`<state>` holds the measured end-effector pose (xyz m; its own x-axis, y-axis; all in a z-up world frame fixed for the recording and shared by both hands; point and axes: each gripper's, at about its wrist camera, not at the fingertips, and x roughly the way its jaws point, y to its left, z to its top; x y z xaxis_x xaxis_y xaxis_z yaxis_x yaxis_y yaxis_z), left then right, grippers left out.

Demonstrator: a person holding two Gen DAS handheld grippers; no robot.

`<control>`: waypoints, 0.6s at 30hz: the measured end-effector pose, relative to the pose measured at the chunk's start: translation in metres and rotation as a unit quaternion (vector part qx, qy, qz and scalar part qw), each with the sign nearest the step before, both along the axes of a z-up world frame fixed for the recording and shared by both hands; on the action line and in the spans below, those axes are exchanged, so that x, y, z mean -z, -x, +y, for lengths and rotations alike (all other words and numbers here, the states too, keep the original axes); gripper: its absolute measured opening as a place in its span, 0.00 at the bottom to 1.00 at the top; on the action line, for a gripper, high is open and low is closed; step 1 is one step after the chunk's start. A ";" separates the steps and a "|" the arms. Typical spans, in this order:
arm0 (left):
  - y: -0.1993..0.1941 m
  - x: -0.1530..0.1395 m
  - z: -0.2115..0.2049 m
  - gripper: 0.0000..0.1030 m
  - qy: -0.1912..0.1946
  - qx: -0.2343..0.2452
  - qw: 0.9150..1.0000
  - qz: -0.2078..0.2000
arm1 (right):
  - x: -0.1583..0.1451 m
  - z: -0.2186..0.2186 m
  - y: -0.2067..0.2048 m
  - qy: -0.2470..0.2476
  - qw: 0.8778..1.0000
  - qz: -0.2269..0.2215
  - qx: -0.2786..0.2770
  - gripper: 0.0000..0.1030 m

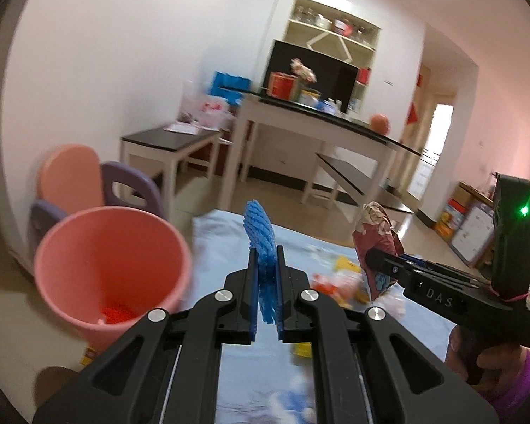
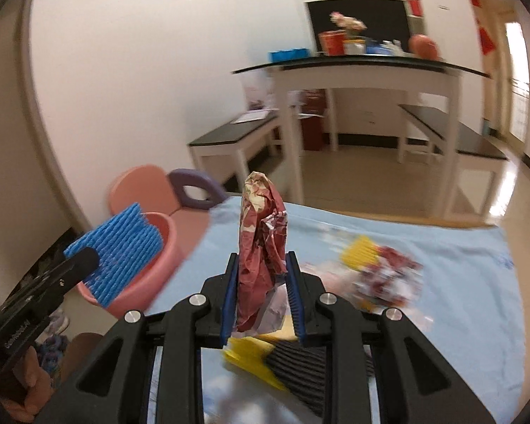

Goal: Collect trash
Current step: 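Carry both items over the pink bucket and open both tools to drop them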

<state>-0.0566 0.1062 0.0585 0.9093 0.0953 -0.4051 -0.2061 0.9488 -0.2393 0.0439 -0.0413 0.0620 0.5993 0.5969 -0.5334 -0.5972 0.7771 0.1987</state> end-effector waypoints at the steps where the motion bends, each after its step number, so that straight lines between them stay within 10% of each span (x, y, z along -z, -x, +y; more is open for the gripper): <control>1: 0.003 -0.001 0.007 0.07 -0.005 -0.012 1.000 -0.002 | -0.002 0.008 0.000 -0.002 1.000 0.000 -0.008 0.24; 18: 0.026 0.036 0.111 0.07 0.020 -0.128 0.991 0.033 | 0.019 0.175 0.001 0.010 0.988 0.061 -0.141 0.25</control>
<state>-0.0824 0.2176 0.0225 0.8290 0.3021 -0.4707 -0.4551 0.8536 -0.2536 0.0424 0.1335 0.0430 0.3415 0.7198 -0.6044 -0.7626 0.5881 0.2695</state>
